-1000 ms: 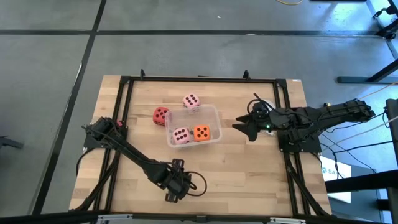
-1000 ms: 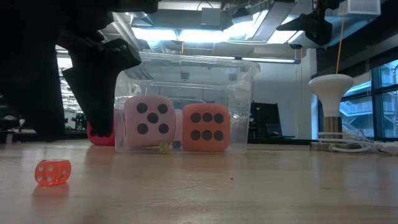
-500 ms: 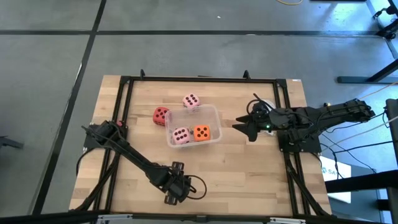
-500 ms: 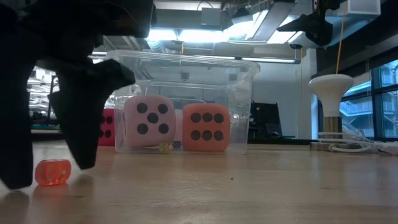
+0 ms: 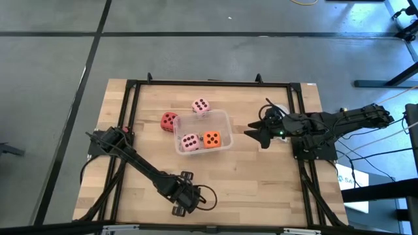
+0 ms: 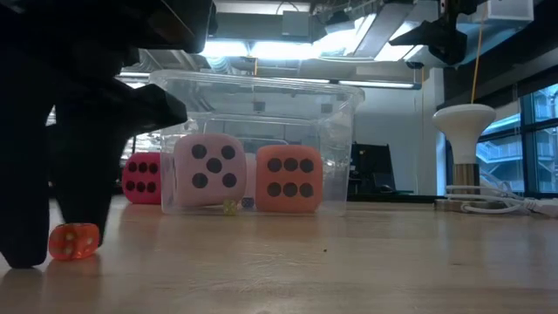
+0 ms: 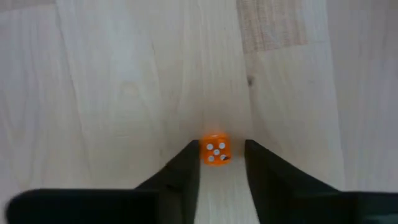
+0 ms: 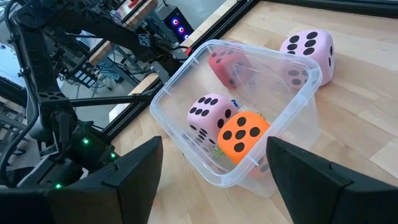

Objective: Pick & Place Dice
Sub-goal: Put the small orange dice into the transparent bin

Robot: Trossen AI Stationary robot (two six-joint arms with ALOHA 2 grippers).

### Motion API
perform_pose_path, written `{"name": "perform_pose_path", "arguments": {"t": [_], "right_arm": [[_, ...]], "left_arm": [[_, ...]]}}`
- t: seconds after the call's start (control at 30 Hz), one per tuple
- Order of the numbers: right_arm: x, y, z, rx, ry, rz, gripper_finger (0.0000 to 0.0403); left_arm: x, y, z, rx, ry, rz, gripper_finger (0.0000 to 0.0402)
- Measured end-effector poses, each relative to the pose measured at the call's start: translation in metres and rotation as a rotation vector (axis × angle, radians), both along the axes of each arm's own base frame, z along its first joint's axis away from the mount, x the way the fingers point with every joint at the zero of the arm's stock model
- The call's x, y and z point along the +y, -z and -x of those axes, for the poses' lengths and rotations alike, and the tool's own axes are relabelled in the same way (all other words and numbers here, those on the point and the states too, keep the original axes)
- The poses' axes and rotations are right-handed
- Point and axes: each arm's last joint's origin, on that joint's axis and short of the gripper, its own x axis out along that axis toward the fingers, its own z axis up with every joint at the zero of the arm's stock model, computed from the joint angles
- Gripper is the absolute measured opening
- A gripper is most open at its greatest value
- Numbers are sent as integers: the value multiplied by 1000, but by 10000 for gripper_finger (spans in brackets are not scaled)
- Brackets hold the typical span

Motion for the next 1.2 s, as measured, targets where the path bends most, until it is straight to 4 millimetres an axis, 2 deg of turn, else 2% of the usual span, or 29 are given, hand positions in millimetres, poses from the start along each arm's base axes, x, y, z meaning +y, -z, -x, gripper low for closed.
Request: {"name": "perform_pose_path", "arguments": {"t": [0.2,0.43,0.63,0.9,1.2], "right_arm": [[0,0,0,1,1,0,285],[0,0,0,2,1,-1,285],[0,0,0,4,1,-1,285],[0,3,1,27,4,-1,285],[0,4,2,39,4,2,285]], "left_arm": [[0,0,0,8,-23,13,18],[0,-1,0,9,-37,22,9],[-1,-12,-1,-9,2,23,8],[10,-64,12,-126,17,20,8],[34,-152,41,-476,65,4,6]]}}
